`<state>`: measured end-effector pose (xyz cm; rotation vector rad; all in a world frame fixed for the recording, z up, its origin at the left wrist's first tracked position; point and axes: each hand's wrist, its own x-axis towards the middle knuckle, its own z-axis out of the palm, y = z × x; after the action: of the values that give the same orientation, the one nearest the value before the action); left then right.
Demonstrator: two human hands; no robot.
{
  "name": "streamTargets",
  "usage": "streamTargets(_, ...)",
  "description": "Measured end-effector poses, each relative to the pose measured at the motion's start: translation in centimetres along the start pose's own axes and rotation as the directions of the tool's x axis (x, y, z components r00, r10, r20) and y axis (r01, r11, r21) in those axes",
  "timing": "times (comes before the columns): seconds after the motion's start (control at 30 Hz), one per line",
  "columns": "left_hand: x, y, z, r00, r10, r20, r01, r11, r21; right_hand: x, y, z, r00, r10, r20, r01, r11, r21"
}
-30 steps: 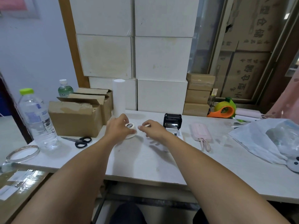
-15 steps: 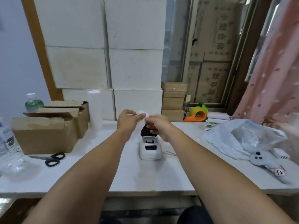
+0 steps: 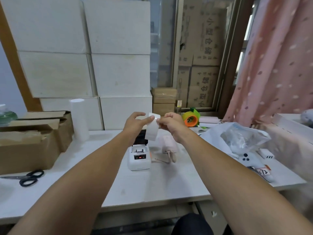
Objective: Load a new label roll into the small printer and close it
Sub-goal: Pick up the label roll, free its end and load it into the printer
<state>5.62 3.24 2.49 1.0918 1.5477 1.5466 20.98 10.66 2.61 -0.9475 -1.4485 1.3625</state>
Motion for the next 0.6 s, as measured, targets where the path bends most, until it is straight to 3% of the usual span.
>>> streamTargets(0.13, 0.1, 0.1, -1.4, 0.991, 0.056, 0.125, -0.07, 0.991, 0.112, 0.1, -0.6, -0.3, 1.0, 0.009, 0.017, -0.009, 1.0, 0.002)
streamTargets(0.33, 0.3, -0.7, -2.0, 0.995, 0.083, 0.053, -0.087, 0.994, 0.07, 0.0, -0.5, 1.2, 1.0, -0.005, 0.031, 0.005, 1.0, 0.002)
streamTargets(0.6, 1.0, -1.1, -2.8, 0.997, -0.074, -0.003, 0.074, 0.997, -0.006, -0.8, -0.8, 2.3, 0.991, -0.098, 0.089, 0.107, 0.989, -0.107)
